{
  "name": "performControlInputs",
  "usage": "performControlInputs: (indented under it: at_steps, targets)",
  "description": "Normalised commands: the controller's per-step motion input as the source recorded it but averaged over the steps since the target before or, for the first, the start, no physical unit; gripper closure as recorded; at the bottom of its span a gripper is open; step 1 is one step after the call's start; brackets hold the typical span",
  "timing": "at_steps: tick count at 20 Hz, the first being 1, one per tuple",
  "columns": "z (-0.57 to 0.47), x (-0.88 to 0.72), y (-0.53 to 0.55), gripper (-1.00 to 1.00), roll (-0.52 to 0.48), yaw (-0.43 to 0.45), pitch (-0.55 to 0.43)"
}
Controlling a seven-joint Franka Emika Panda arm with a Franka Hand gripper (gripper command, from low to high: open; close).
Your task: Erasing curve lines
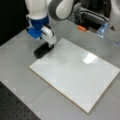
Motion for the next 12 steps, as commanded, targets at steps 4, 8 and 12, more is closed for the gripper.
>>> performControlInputs:
  at_steps: [4, 8, 12]
  targets:
    - [0.11, -0.14, 0.26, -1.0, -0.195, 0.031, 0.057]
    - [-0.03, -0.12, 0.32, -1.0, -0.176, 0.021, 0.026]
    - [0.0, -0.17, 0.56, -1.0, -0.124, 0.04, -0.062]
